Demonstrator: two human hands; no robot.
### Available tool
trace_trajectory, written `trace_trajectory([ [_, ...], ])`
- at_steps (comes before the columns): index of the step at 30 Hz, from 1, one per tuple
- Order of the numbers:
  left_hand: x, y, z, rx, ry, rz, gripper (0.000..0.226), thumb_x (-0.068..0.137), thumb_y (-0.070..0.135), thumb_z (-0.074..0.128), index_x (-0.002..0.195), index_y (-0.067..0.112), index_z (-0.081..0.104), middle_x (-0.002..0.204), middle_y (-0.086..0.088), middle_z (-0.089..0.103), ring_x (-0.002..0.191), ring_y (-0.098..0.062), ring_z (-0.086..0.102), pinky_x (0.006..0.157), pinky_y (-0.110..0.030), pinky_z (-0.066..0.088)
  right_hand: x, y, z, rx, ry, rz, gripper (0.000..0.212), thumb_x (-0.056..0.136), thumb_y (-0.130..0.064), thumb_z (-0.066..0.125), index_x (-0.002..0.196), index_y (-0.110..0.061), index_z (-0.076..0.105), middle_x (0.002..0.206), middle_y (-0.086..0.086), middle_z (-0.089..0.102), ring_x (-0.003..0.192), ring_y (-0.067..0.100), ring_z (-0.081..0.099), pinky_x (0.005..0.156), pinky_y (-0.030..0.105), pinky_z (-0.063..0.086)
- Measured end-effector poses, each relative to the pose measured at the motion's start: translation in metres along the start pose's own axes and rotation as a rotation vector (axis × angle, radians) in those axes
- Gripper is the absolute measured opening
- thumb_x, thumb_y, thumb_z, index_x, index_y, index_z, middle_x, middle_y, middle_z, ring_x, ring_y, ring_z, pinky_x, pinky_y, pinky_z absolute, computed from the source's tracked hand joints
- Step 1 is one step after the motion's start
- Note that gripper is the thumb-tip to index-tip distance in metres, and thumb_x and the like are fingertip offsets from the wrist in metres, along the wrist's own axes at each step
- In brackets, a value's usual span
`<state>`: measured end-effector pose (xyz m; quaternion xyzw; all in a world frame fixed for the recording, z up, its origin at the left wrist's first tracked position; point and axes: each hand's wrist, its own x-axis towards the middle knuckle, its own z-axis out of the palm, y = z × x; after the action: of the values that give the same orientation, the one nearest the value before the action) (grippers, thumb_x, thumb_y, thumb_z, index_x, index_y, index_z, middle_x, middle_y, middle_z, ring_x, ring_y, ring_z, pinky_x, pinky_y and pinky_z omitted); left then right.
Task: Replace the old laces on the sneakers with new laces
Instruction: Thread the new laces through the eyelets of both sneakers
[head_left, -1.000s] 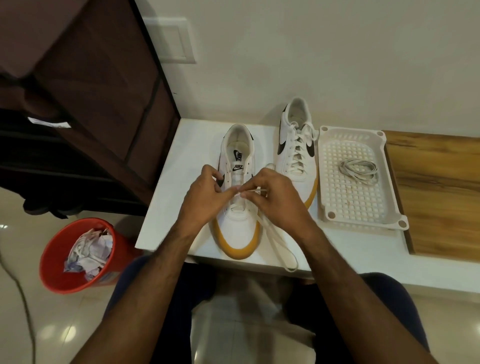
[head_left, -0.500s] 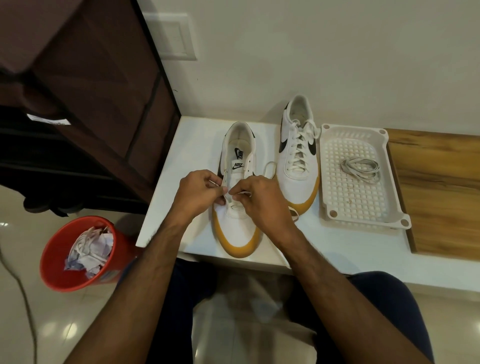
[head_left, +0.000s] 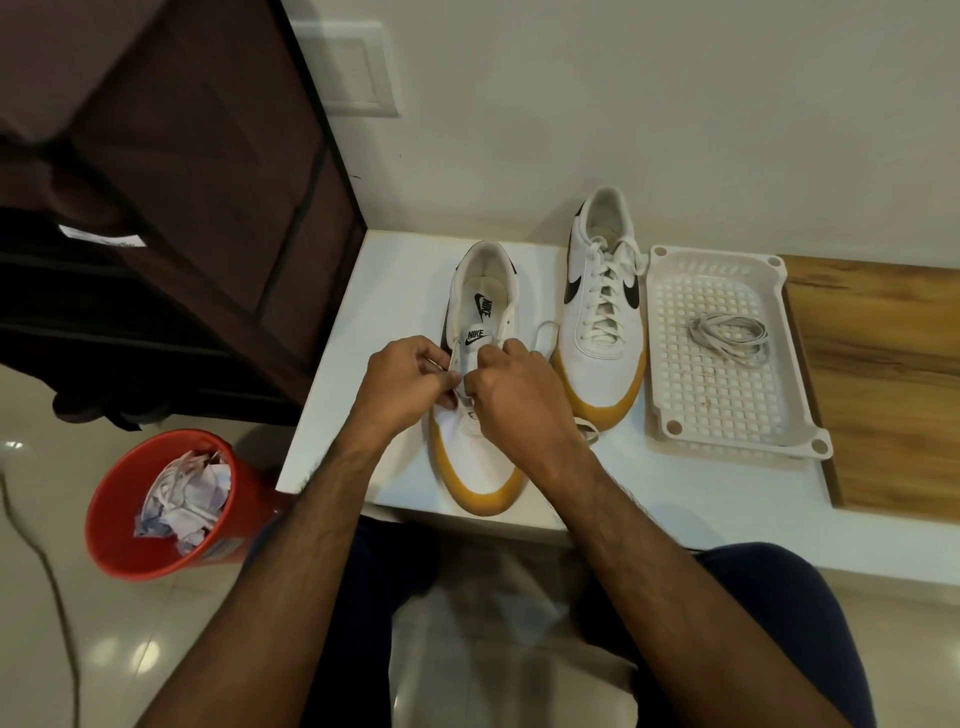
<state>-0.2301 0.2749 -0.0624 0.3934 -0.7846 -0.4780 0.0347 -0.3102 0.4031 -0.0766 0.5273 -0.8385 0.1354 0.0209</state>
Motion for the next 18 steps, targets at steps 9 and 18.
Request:
trace_trajectory([
  [9,-0.0010,-0.0015,-0.0017,-0.007,-0.011,0.015,0.017,0.088,0.023,0.078,0.099,0.014,0.070,0.075,0.000,0.076,0.064,-0.009,0.073,0.072,-0.023,0.054,0.0017,0.0001,0.0016,-0.086,-0.006,0.089,0.011,0.084,-0.021,0.075,0.094,-0.019,0.077,0.093,0.004,0.067,0.092,0.027,0.056,0.076,0.041,0.040],
  [18,-0.0047,-0.0016,-0.0045,-0.033,-0.016,0.037,0.013,0.090,0.023,0.075,0.098,0.015,0.070,0.079,-0.001,0.076,0.068,-0.011,0.075,0.074,-0.025,0.054,0.0031,0.0011,-0.0004,-0.135,0.017,-0.038,0.017,0.069,-0.010,0.083,0.083,-0.015,0.074,0.081,0.002,0.065,0.083,0.026,0.055,0.069,0.040,0.036],
])
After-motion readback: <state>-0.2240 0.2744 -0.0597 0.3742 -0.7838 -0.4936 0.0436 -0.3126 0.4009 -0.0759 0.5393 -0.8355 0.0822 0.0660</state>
